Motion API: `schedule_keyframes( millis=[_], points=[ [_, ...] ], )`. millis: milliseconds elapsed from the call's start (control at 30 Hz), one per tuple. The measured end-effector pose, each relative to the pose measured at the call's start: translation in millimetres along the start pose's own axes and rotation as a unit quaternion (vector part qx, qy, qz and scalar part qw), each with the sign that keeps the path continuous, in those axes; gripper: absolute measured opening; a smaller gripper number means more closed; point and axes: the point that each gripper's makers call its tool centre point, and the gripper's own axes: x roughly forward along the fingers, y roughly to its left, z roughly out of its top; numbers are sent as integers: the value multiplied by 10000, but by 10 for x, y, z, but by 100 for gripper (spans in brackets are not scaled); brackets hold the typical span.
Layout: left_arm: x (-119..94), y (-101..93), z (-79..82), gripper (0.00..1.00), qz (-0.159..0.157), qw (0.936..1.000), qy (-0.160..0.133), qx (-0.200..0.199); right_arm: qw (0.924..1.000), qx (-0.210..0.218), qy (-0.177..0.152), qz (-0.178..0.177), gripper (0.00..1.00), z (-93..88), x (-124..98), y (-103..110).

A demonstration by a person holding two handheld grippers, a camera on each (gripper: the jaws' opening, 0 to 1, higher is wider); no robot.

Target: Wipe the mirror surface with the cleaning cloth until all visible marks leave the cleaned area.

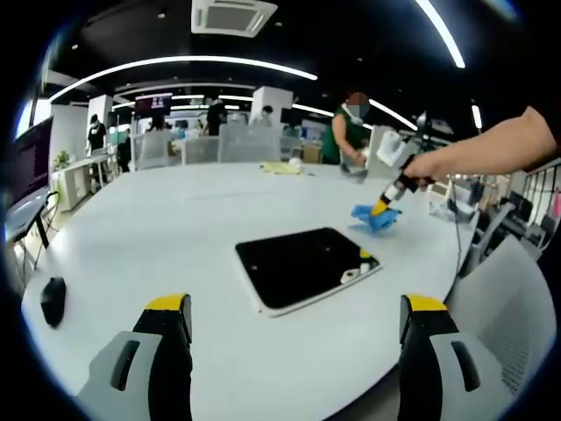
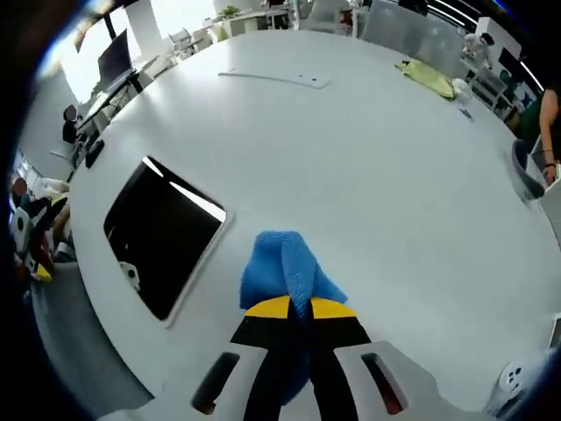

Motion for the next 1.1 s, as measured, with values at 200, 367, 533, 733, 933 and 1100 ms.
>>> schedule_keyframes(
  millis=[200,367,533,733,933,1100],
  points=[
    [0,-3,10,99,-6,10000,-13,-64,9999,-21,110,-96,1,99,-158,-99],
    [-4,5,15,99,4,9999,-46,-102,9998,93,140,-75,1,167,-278,-102],
    [-6,14,28,99,28,9999,-75,-91,9998,27,147,-148,1,174,-304,-120],
    [-5,32,34,99,61,9999,-97,-90,9997,22,138,-176,1,173,-324,-124],
    [-5,29,35,99,59,9999,-101,-117,9998,143,85,-149,1,189,-316,-118],
    [-9,35,39,99,66,9998,-113,-125,9995,143,135,-230,1,167,-303,-122]
  ],
)
